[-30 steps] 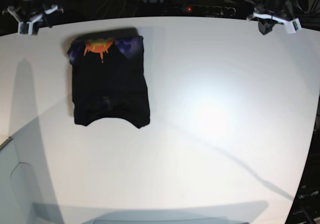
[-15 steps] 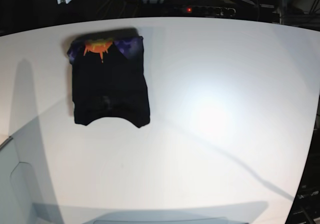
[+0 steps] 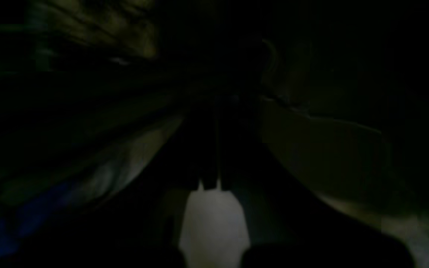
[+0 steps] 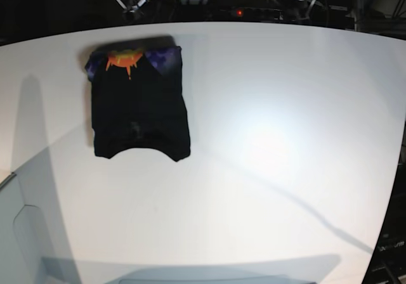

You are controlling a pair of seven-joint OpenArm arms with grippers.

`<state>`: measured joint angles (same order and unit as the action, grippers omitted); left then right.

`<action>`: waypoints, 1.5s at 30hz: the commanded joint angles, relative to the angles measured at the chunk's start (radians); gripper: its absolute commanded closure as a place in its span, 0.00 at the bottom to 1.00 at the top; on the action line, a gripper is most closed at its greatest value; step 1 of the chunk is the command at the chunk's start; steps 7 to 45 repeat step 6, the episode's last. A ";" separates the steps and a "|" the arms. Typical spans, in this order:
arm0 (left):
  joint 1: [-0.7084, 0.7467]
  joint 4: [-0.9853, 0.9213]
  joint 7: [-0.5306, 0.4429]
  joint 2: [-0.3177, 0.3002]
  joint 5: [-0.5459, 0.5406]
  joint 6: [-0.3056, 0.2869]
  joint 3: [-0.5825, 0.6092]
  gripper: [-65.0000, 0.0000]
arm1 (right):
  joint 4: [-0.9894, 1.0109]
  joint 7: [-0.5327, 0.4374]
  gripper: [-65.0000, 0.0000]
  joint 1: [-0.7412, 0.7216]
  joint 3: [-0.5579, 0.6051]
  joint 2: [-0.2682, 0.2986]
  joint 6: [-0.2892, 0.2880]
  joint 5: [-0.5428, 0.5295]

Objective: Fold the T-shirt properly

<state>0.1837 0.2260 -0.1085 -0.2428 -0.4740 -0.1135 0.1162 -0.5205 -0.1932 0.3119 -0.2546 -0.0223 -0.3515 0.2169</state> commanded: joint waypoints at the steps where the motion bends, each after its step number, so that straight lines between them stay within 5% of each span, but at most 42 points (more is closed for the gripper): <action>1: -0.005 -0.007 -0.004 0.006 0.004 -0.002 0.004 1.00 | 0.084 -0.039 1.00 -0.027 -0.002 0.020 0.076 0.022; 4: -0.042 -0.046 -0.003 0.021 0.005 -0.002 0.007 1.00 | 0.368 -0.239 1.00 -0.144 -0.001 0.035 0.317 0.055; 6: -0.056 -0.058 -0.003 0.023 0.005 -0.002 0.007 1.00 | 0.509 -0.346 1.00 -0.210 0.011 0.037 0.417 0.092; 45: -0.056 -0.058 -0.003 0.023 0.005 -0.002 0.007 1.00 | 0.509 -0.346 1.00 -0.210 0.011 0.037 0.417 0.092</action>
